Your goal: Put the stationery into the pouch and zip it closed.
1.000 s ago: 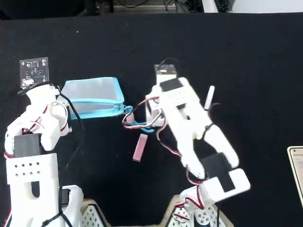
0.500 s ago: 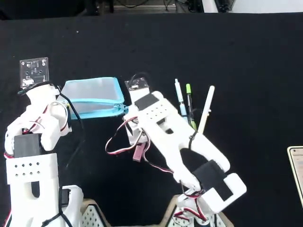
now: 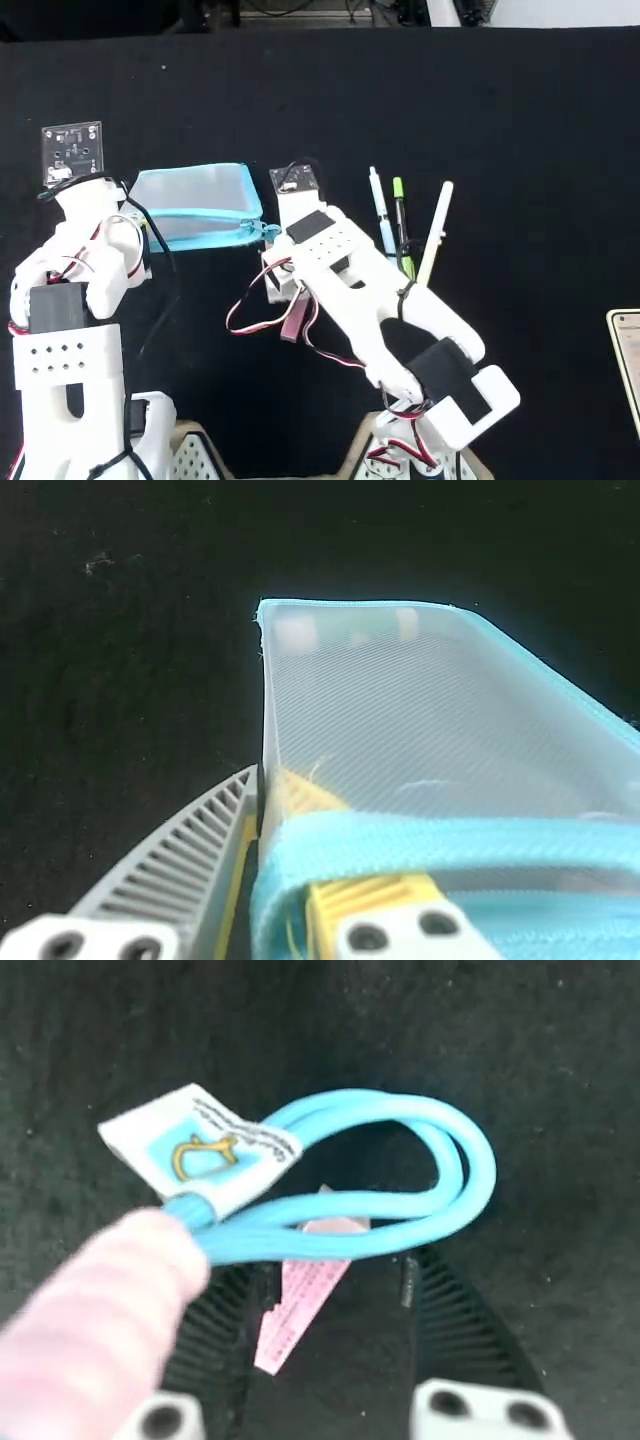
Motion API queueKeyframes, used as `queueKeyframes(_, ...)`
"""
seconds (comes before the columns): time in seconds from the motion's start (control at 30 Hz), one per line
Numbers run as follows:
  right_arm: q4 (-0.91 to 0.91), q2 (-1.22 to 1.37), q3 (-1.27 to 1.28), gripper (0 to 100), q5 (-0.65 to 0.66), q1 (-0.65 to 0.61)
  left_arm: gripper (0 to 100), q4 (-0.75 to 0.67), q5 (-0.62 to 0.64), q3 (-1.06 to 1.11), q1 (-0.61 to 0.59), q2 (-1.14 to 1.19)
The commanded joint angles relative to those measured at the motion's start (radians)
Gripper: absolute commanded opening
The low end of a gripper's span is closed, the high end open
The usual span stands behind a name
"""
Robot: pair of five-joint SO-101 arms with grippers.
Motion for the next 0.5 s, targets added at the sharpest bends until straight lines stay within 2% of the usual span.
queueKeyframes(0.0, -0.017, -0.004, -0.015, 19.1, -0.015, -0.011, 3, -0.015, 0.009, -0.005, -0.013, -0.009)
queueKeyframes(0.23, 0.052, 0.136, -0.131, 18.5, -0.005, 0.002, 3, -0.014, 0.008, -0.005, -0.013, -0.009)
queueKeyframes(0.33, 0.173, 0.142, -0.208, 10.2, 0.009, 0.041, 3, -0.014, 0.008, -0.005, -0.013, -0.009)
queueKeyframes(0.4, 0.206, 0.142, -0.251, 0.7, 0.071, 0.095, 3, -0.014, 0.008, -0.005, -0.013, -0.009)
queueKeyframes(0.47, 0.222, 0.142, -0.269, 2.5, 0.167, 0.155, 3, -0.014, 0.008, -0.005, -0.013, -0.009)
